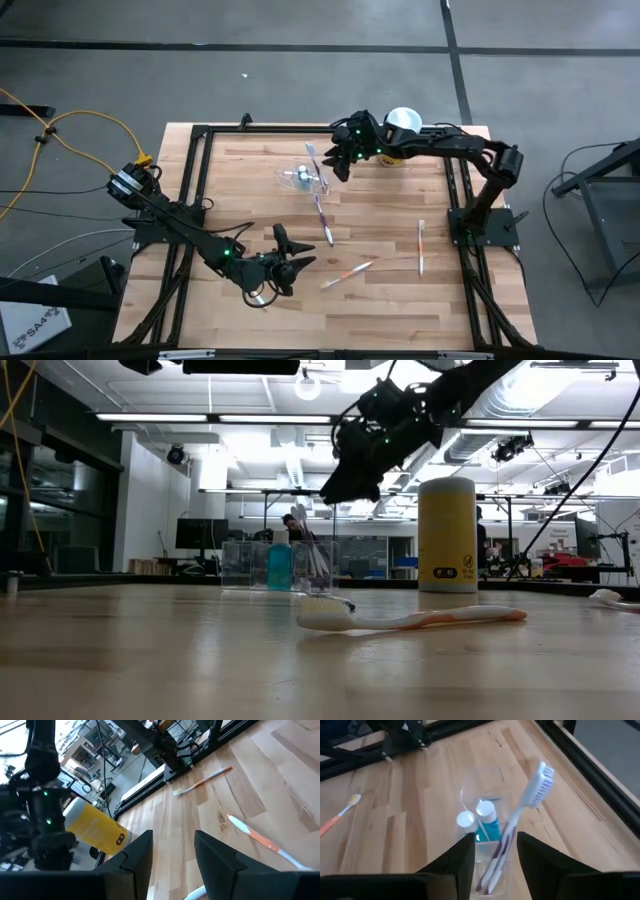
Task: Pick & Place toothbrushing station
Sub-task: Put the violet toothbrush into transparent organizer
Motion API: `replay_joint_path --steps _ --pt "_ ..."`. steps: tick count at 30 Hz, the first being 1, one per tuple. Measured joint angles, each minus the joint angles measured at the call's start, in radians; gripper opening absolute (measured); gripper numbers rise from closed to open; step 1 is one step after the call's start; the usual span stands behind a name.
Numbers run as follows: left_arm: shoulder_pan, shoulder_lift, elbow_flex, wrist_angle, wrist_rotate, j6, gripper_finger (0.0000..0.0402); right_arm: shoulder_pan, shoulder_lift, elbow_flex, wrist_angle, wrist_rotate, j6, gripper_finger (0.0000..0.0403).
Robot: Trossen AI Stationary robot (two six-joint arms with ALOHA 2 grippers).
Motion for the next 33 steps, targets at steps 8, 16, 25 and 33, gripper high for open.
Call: replay_joint_path --steps 8,16,25,33 --pt "-0.022 0.001 0.000 -0.027 -0.082 -0.067 0.0138 0.106 -0.045 0.001 -0.137 0.105 -0.003 0.0139" --pt "-0.054 0.001 0.000 -0.060 -0.149 -0.139 0.0138 0.266 -0.038 0.000 -0.183 0.282 0.030 0.0139" --pt "-0.062 0.001 0.000 -0.170 -0.177 -0.326 0.0138 0.329 -0.024 0.000 -0.213 0.349 0.171 0.0139" --pt "-0.066 0.001 0.000 -0.287 -0.178 -0.486 0.0138 0.331 0.060 0.000 -0.214 0.330 0.234 0.0139"
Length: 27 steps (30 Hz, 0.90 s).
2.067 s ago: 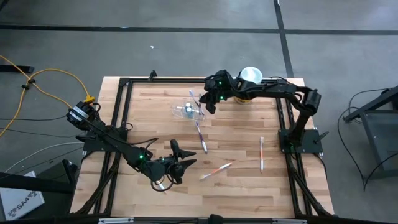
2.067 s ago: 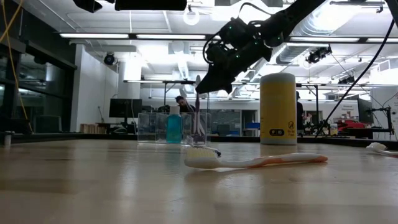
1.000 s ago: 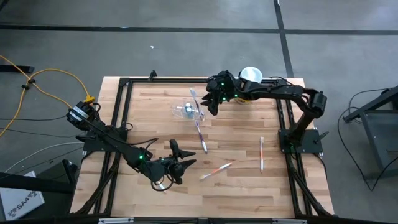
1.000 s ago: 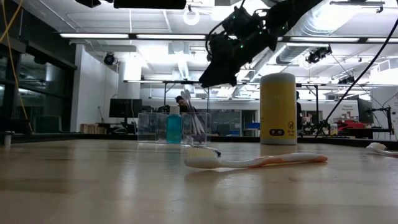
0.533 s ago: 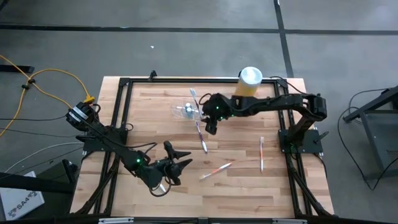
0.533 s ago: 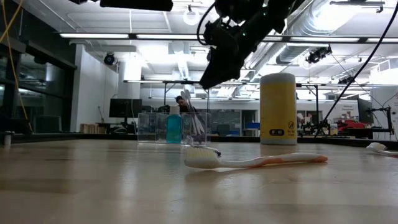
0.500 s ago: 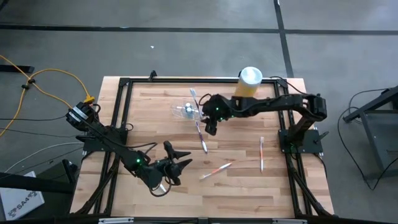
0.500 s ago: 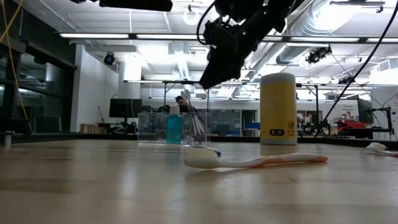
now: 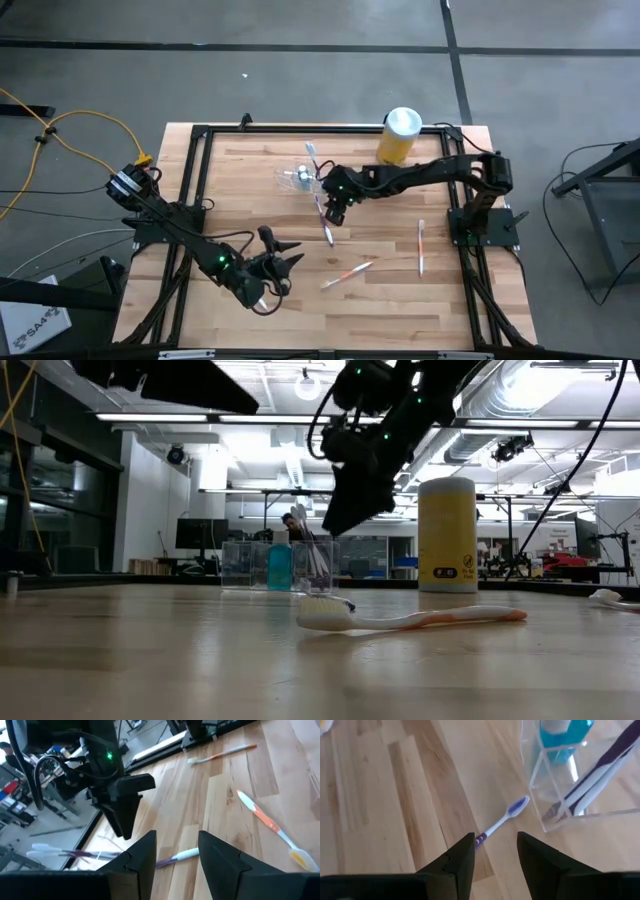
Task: Pick & Place toothbrushing station
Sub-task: Put the violet toothbrush into transparent organizer
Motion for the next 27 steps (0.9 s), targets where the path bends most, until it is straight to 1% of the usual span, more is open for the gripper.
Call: replay_joint_path --steps 3,19,24,27 --pt "0.000 0.000 0.000 -0.029 0.001 -0.032 0.0138 0.000 0.024 0.000 0.000 -0.002 0.026 0.0139" --pt "0.000 0.000 0.000 -0.058 0.007 -0.043 0.0138 0.017 0.122 0.000 0.073 0.009 0.104 0.0139" --pt "0.000 0.000 0.000 -0.058 0.007 -0.043 0.0138 0.024 0.121 0.000 0.092 0.083 0.104 0.0139" --pt "0.000 0.000 0.000 -0.058 0.007 -0.043 0.0138 0.024 0.121 0.000 0.098 0.082 0.106 0.0139"
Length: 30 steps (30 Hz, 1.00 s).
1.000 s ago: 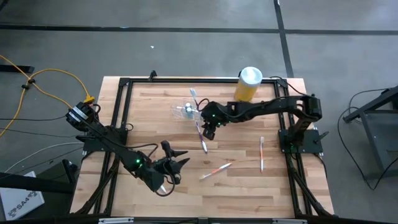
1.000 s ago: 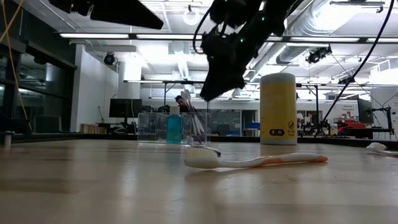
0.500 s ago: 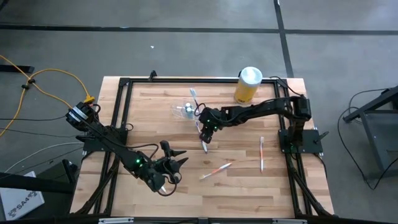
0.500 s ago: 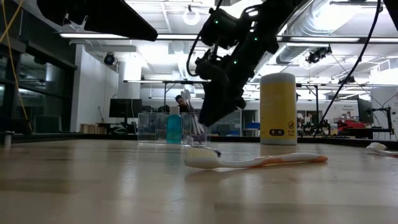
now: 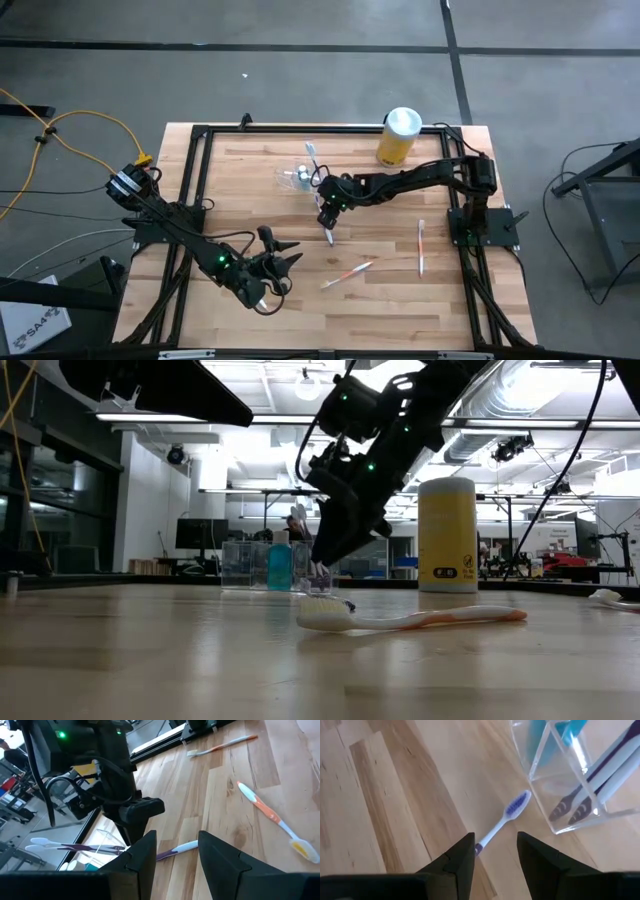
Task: Pick & Place toothbrushing station
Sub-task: Put the violet toothbrush into transparent organizer
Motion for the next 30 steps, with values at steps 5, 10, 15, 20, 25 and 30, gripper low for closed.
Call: replay_joint_path --steps 5,10,15,20,25,30 --pt "0.000 0.000 0.000 0.000 0.006 -0.016 0.0138 0.010 0.000 0.000 -0.005 0.001 0.002 0.0139" --pt "0.000 0.000 0.000 0.000 0.026 -0.019 0.0138 0.031 0.000 0.000 -0.015 0.003 0.023 0.0139" --pt "-0.002 0.000 0.000 0.000 0.031 -0.019 0.0138 0.053 0.018 -0.002 -0.018 0.033 0.038 0.0139" --pt "-0.009 0.000 0.000 0.000 0.030 -0.019 0.0138 0.059 0.050 -0.004 -0.027 0.034 0.065 0.0139" --pt "-0.012 0.000 0.000 0.000 0.030 -0.018 0.0138 0.059 0.061 -0.001 -0.006 0.016 0.091 0.0139" --pt "-0.012 0.000 0.000 -0.002 0.030 -0.018 0.0138 0.061 0.078 -0.001 -0.006 -0.029 0.105 0.0139"
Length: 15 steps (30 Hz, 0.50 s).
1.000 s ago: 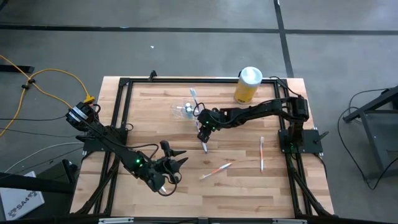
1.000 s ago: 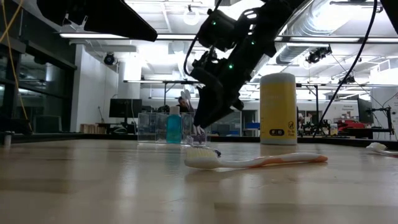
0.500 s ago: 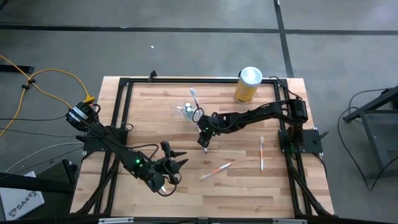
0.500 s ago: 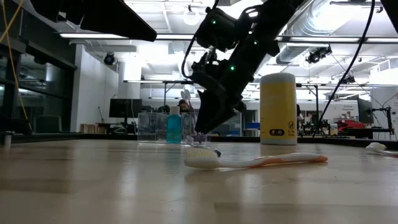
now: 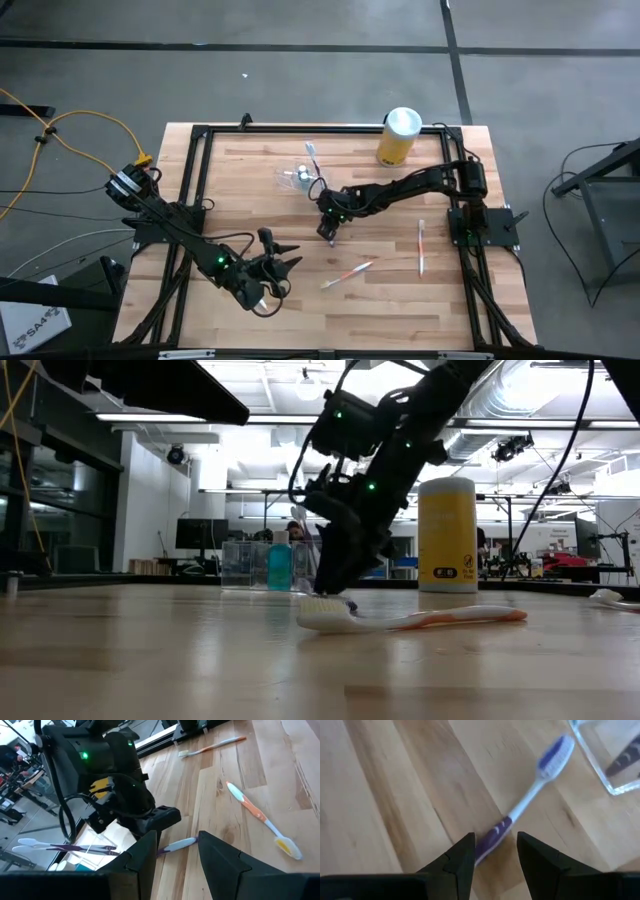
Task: Pick & Place toothbrushing station
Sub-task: Put the violet toothbrush into transparent organizer
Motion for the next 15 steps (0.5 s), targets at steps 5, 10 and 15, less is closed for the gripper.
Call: replay_joint_path --steps 5,10,15 --pt "0.000 0.000 0.000 0.000 0.000 0.000 0.0138 0.010 0.012 0.000 0.009 -0.003 0.009 0.0139" --pt "0.000 0.000 0.000 0.002 0.000 0.000 0.0138 0.022 0.016 0.001 0.012 0.000 0.025 0.0139" --pt "0.000 0.000 0.000 0.002 0.000 0.000 0.0138 0.035 0.017 0.001 0.012 0.013 0.052 0.0139"
